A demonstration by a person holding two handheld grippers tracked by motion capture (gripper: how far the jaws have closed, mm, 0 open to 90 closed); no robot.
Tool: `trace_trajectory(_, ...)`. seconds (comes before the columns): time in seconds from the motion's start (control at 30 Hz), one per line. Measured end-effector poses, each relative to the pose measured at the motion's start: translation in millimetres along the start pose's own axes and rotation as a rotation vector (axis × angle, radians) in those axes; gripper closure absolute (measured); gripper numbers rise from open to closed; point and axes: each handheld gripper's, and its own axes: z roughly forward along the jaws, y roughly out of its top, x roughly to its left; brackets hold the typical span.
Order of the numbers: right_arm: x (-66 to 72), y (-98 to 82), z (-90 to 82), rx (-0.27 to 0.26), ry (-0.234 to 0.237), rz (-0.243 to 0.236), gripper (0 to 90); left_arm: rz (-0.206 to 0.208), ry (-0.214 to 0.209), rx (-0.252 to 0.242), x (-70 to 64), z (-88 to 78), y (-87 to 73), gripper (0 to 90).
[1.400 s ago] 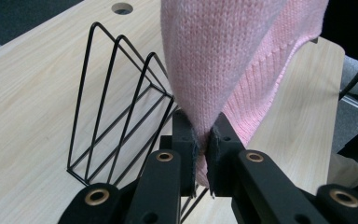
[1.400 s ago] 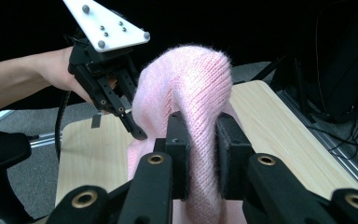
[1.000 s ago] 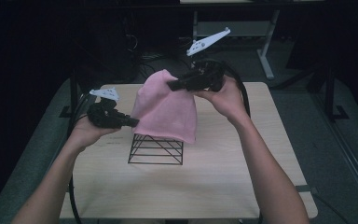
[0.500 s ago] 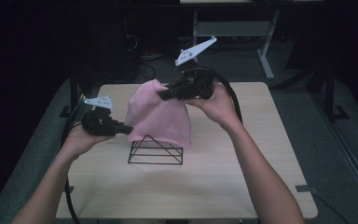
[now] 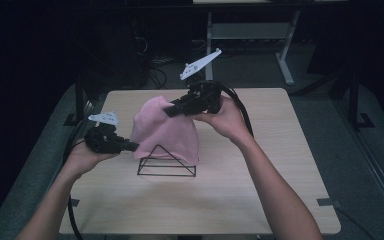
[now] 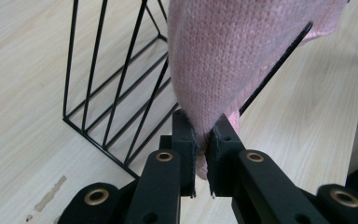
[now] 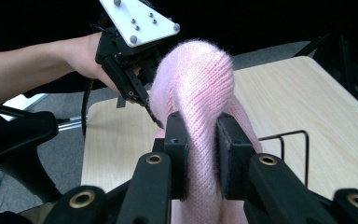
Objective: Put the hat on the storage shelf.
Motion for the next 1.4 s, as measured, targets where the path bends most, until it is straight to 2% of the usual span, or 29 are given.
trace_trajectory(0.03, 0.2, -0.9, 1.4, 0.002, 0.007, 0.011, 75.9, -0.004, -0.001, 0.002, -0.2, 1.0, -1.2, 83.3)
trace_trajectory(0.23, -1.1, -7.9, 9.1, 0.017, 0.024, 0.0, 75.7, -0.021, -0.007, 0.017, 1.2, 8.6, -7.6, 83.1)
trace_trajectory(0.43, 0.8, -12.5, 15.8, 0.027, 0.046, 0.017, 75.1, -0.025, 0.004, 0.036, 2.2, 14.5, -12.6, 83.1)
trace_trajectory(0.6, 1.9, -17.6, 24.9, 0.052, 0.07, 0.002, 74.7, -0.038, 0.014, 0.056, 5.7, 20.2, -21.0, 83.2)
trace_trajectory(0.83, 1.1, -27.1, 36.6, 0.072, 0.09, 0.026, 73.9, -0.049, 0.022, 0.084, 6.6, 26.5, -30.4, 83.2)
trace_trajectory(0.9, -0.1, -29.8, 39.1, 0.077, 0.097, 0.033, 73.2, -0.038, 0.022, 0.099, 7.0, 29.0, -32.2, 83.1)
trace_trajectory(1.0, -1.6, -34.0, 42.8, 0.096, 0.106, 0.039, 71.9, -0.048, 0.017, 0.11, 5.9, 34.3, -35.9, 83.1)
trace_trajectory(1.1, -2.7, -39.8, 45.6, 0.105, 0.117, 0.055, 71.2, -0.04, 0.017, 0.125, 6.2, 37.7, -38.1, 83.1)
trace_trajectory(1.23, -6.3, -48.6, 48.0, 0.111, 0.127, 0.078, 69.0, -0.026, 0.035, 0.156, 4.6, 41.8, -37.5, 83.0)
trace_trajectory(1.27, -7.1, -50.2, 48.4, 0.111, 0.127, 0.075, 67.9, -0.012, 0.046, 0.17, 5.2, 44.0, -37.3, 82.9)
trace_trajectory(1.4, -6.7, -56.1, 50.0, 0.117, 0.12, 0.081, 62.6, -0.004, 0.055, 0.204, 5.2, 49.2, -37.5, 82.9)
